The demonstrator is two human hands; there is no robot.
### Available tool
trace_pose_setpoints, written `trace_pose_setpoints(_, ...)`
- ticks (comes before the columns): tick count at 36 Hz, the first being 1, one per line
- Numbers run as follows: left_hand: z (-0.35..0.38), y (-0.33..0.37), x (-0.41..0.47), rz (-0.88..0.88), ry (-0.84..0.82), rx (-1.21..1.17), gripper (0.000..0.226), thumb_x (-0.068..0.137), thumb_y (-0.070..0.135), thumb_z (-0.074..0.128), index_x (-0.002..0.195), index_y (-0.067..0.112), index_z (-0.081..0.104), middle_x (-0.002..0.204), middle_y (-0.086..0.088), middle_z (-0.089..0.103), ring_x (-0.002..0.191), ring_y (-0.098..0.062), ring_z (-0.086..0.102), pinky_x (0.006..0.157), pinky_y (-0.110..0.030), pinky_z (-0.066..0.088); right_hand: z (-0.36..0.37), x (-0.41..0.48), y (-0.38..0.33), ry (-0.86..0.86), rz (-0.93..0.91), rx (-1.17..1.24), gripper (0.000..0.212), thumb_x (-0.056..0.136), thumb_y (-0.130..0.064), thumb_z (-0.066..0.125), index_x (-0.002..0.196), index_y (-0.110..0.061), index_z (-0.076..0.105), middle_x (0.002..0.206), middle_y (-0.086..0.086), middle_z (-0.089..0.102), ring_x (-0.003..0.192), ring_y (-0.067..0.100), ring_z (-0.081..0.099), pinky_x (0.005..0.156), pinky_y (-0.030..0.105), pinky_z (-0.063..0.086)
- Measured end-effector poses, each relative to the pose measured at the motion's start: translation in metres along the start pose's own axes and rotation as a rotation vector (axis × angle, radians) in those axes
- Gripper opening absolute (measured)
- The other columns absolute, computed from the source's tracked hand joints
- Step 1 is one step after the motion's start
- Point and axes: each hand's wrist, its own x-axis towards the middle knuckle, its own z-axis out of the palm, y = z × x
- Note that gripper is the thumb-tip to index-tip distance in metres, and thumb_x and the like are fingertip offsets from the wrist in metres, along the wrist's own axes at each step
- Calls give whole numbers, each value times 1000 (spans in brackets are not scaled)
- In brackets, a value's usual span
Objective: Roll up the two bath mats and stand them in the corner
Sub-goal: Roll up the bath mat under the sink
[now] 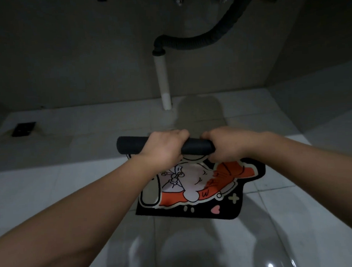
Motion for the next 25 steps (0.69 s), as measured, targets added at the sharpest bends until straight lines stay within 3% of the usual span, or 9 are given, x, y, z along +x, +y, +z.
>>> trace_pose_setpoints(5, -8, -3, 5, -52, -202, -135, 40, 74, 41, 69, 103, 26, 46, 99, 3, 59, 90, -21, 59, 67, -29, 40, 13, -4, 1, 266, -126, -375, 24, 85, -19, 54, 108, -21, 49, 77, -3, 48, 64, 21, 46, 56, 32, 37)
trace_pose_setpoints(8, -7, -6, 6, -131, -345, -396, 42, 71, 29, 76, 105, 26, 50, 95, 3, 58, 84, -17, 58, 63, -26, 43, 17, -7, 1, 412, -281, -549, 20, 88, -17, 50, 107, -16, 46, 82, 1, 54, 59, 21, 39, 51, 33, 30)
trace_pose_setpoints(12, 1, -7, 3, -152, -304, -378, 25, 79, 20, 68, 101, 21, 56, 91, -3, 63, 81, -21, 59, 64, -28, 44, 20, -5, -1, 495, -350, -570, 23, 88, -22, 51, 110, -14, 49, 89, 7, 60, 64, 25, 53, 53, 34, 34)
trace_pose_setpoints(17, 0, -3, -3, -92, -108, -83, 23, 86, 24, 59, 108, 20, 51, 100, -4, 64, 89, -25, 62, 64, -31, 41, 15, -3, -2, 368, -220, -361, 47, 80, -51, 54, 117, -23, 49, 98, 4, 55, 88, 26, 58, 68, 32, 37)
trace_pose_setpoints(21, 2, 5, -7, -30, 33, 46, 23, 87, 22, 56, 109, 18, 50, 103, -2, 62, 89, -24, 61, 65, -34, 43, -8, -1, 3, 72, -38, -83, 44, 70, -52, 66, 105, -27, 55, 90, -1, 62, 81, 21, 60, 66, 30, 47)
trace_pose_setpoints(23, 2, 9, -6, -8, 99, 67, 23, 87, 25, 57, 109, 18, 52, 103, -1, 63, 90, -24, 61, 63, -32, 39, -12, 2, 8, -42, 17, 39, 48, 65, -50, 71, 105, -29, 55, 90, -3, 64, 80, 19, 63, 72, 35, 54)
trace_pose_setpoints(25, 1, 12, -5, -3, 131, 70, 27, 87, 28, 60, 110, 19, 52, 105, 0, 63, 93, -23, 60, 64, -31, 38, -9, 6, 14, -96, 35, 144, 39, 64, -43, 74, 96, -26, 60, 87, 0, 67, 78, 20, 66, 76, 40, 57)
